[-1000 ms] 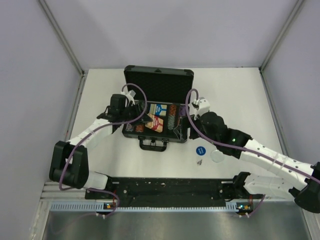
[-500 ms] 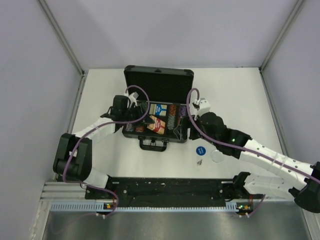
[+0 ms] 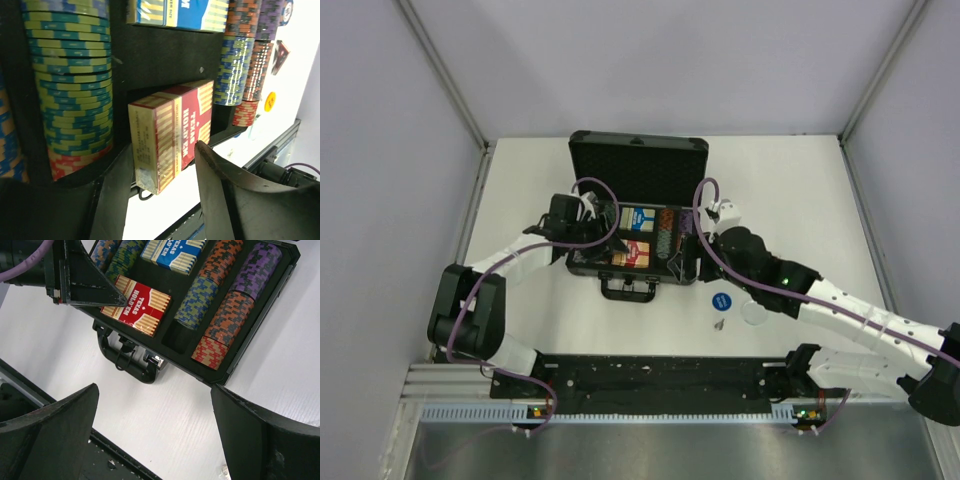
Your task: Pack up texas hold em set
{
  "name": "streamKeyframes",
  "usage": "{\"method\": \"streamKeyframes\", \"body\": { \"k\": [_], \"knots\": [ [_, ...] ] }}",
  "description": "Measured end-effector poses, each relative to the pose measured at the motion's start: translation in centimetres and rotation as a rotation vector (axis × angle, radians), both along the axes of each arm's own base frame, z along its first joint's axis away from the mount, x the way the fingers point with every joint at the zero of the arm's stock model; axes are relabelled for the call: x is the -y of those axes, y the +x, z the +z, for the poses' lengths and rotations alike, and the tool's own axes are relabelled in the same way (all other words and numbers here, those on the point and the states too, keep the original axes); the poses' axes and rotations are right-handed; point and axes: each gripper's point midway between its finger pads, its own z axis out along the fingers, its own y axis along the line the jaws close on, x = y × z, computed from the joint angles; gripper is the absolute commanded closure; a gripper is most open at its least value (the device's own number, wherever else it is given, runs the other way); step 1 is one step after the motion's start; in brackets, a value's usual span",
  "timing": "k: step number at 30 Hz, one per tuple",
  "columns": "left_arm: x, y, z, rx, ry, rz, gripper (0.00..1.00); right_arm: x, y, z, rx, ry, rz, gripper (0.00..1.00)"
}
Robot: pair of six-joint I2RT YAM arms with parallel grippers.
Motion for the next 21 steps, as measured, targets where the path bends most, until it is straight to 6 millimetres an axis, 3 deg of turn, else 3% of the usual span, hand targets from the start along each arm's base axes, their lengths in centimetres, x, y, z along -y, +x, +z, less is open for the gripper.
{"method": "streamKeyframes", "body": {
  "k": [12, 21],
  "knots": [
    [-1.8, 0.9, 1.2, 0.023, 0.160, -0.001, 0.39, 0.1, -0.2, -0.7, -0.016, -0.005, -0.004, 0.07],
    [-1.8, 0.6, 0.2, -0.015, 0.170, -0.012, 0.64, 0.5, -0.2, -1.5, -0.026, -0.019, -0.019, 0.07]
  ]
}}
